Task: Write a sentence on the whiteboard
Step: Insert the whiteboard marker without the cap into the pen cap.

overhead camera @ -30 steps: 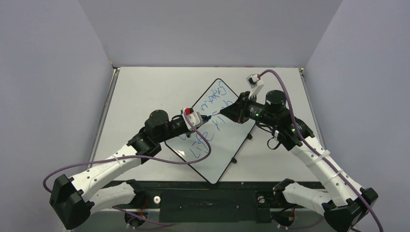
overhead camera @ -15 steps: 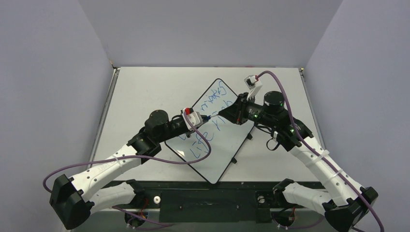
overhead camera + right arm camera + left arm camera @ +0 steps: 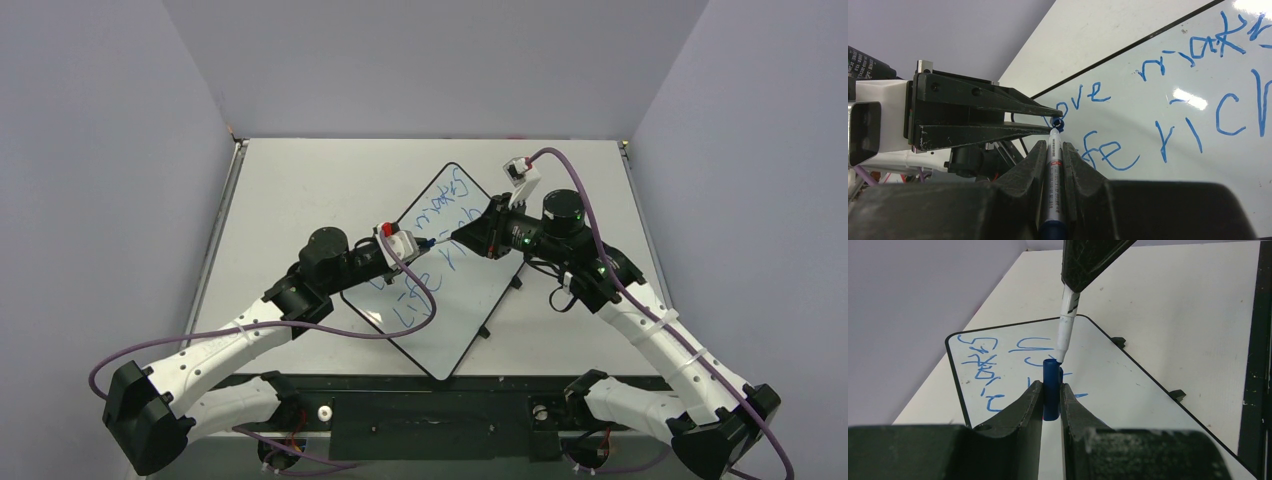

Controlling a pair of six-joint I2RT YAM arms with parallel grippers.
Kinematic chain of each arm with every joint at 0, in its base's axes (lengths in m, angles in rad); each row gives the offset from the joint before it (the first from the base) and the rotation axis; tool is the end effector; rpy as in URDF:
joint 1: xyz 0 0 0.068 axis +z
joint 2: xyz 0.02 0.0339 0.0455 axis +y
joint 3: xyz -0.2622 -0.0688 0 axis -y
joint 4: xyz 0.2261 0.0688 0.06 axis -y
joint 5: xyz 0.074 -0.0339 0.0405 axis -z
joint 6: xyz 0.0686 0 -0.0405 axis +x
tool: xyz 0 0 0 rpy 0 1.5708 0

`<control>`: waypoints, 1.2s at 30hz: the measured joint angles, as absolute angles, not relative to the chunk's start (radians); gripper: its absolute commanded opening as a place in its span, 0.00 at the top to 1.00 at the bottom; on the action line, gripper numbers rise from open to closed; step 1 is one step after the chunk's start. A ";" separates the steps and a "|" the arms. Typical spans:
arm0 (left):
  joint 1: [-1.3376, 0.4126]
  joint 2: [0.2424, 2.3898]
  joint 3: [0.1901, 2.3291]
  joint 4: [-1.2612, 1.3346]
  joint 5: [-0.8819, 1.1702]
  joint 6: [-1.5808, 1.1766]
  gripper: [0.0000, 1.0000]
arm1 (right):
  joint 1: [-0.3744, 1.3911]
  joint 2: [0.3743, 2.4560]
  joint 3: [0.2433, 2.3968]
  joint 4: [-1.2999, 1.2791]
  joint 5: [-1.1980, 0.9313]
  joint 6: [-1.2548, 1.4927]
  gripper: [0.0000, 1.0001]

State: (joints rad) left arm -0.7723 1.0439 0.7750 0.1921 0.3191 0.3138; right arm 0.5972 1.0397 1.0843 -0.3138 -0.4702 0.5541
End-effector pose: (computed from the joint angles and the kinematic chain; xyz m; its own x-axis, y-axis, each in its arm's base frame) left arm 0.1718 -0.1974 0.3272 0.2214 0.1935 -0.9558 0.8603 0.4228 0.2849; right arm 0.1816 0.1610 0.3737 -0.6408 0.1315 -0.7563 -0.6177 0.4967 0.6097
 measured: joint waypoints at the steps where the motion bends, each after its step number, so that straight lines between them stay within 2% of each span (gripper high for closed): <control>1: -0.772 1.044 0.775 0.192 0.319 0.314 1.00 | 0.597 1.040 1.084 -0.314 -0.470 0.554 1.00; 36: -0.771 1.044 0.775 0.192 0.327 0.314 1.00 | 0.599 1.030 1.084 -0.307 -0.418 0.558 1.00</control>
State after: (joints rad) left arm -0.7708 1.0439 0.7750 0.1925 0.3275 0.3138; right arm 0.5995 1.0298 1.0843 -0.3073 -0.4183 0.5583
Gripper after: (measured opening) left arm 0.126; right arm 0.105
